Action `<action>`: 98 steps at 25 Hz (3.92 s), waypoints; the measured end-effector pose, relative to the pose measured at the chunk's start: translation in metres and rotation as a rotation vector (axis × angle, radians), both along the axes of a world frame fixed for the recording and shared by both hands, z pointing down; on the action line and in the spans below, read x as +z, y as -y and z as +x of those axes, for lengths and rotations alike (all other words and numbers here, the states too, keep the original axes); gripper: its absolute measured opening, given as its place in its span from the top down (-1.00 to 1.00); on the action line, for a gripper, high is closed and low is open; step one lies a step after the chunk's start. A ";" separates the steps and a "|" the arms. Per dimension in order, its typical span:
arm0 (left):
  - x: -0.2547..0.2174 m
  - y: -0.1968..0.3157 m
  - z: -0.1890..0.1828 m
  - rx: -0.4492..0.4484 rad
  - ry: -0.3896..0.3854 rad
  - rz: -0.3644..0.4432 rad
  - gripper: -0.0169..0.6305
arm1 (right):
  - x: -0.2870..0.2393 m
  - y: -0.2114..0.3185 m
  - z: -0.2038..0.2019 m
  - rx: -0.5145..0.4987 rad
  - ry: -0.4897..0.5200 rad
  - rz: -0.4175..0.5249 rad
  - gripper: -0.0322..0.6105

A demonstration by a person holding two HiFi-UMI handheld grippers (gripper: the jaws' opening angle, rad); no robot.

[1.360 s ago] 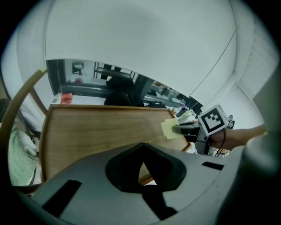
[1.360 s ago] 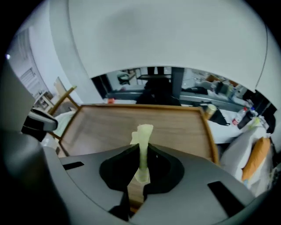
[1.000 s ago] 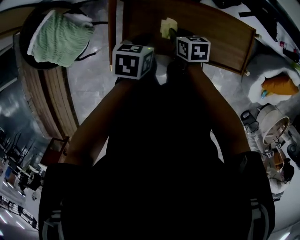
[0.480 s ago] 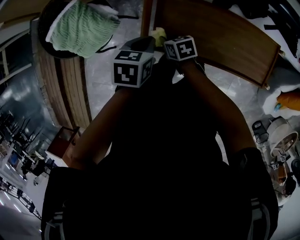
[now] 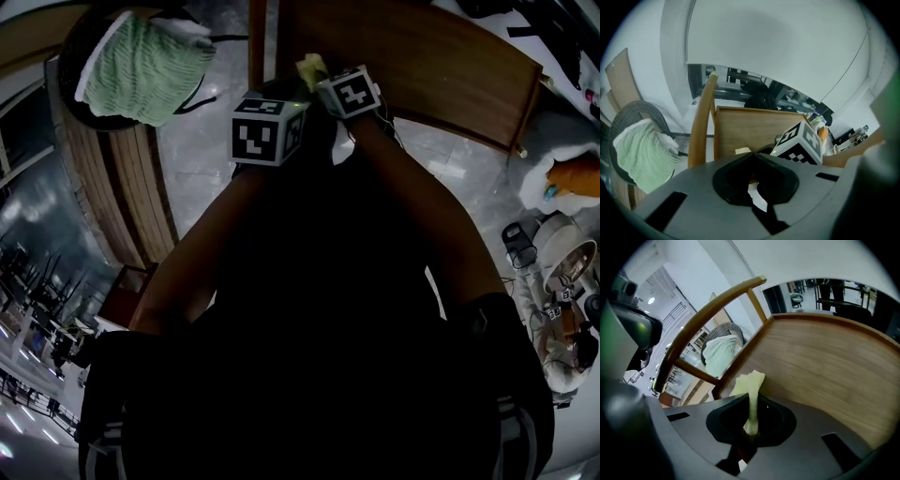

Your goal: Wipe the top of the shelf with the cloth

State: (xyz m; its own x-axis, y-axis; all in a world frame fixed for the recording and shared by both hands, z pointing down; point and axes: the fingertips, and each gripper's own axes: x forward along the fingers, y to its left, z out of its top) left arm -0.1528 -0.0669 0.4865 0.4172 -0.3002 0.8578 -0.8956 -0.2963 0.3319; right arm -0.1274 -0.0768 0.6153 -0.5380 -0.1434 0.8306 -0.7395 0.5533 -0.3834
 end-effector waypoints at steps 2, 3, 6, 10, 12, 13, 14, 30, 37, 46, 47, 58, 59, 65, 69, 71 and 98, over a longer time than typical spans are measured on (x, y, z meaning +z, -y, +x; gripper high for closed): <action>0.010 -0.002 0.015 0.022 0.013 -0.006 0.91 | -0.001 -0.002 0.030 0.034 -0.013 0.004 0.77; 0.016 -0.002 0.024 0.034 0.022 -0.010 0.91 | -0.002 -0.002 0.046 0.048 -0.019 0.008 0.77; 0.037 -0.005 0.054 0.054 0.035 -0.030 0.91 | -0.003 -0.007 0.096 0.076 -0.054 0.024 0.77; 0.055 -0.007 0.105 0.074 0.032 -0.059 0.91 | -0.003 -0.014 0.167 0.132 -0.096 0.028 0.77; 0.059 -0.006 0.138 0.098 0.021 -0.059 0.91 | -0.002 -0.020 0.202 0.148 -0.120 0.029 0.77; 0.061 -0.006 0.154 0.113 0.013 -0.059 0.91 | -0.001 -0.023 0.219 0.160 -0.130 0.027 0.77; 0.062 -0.006 0.172 0.128 0.005 -0.059 0.91 | -0.001 -0.026 0.235 0.178 -0.136 0.023 0.77; 0.058 -0.035 0.335 0.287 -0.112 -0.046 0.91 | -0.019 -0.051 0.456 0.466 -0.356 0.077 0.77; 0.056 -0.029 0.325 0.265 -0.109 -0.020 0.91 | -0.025 -0.056 0.483 0.520 -0.475 0.088 0.77; 0.046 -0.023 0.262 0.203 -0.133 -0.013 0.91 | -0.022 -0.058 0.490 0.559 -0.610 0.085 0.77; 0.042 -0.022 0.254 0.194 -0.143 -0.009 0.91 | -0.021 -0.059 0.493 0.570 -0.625 0.077 0.77; -0.024 0.015 0.108 0.131 -0.295 0.138 0.91 | -0.114 0.009 0.302 0.505 -0.186 0.367 0.77; -0.037 0.021 0.096 0.125 -0.319 0.166 0.91 | -0.128 0.016 0.266 0.469 -0.116 0.387 0.77; -0.129 0.030 0.054 0.209 -0.526 0.368 0.91 | -0.240 0.039 0.118 0.262 0.207 0.589 0.77; -0.182 0.017 0.035 0.229 -0.724 0.469 0.91 | -0.312 0.039 0.095 0.197 0.341 0.705 0.77; -0.199 0.008 0.032 0.244 -0.775 0.523 0.91 | -0.337 0.032 0.101 0.176 0.387 0.756 0.77; -0.314 -0.255 0.200 0.581 -0.644 0.750 0.91 | -0.472 -0.251 0.284 0.005 0.716 0.951 0.77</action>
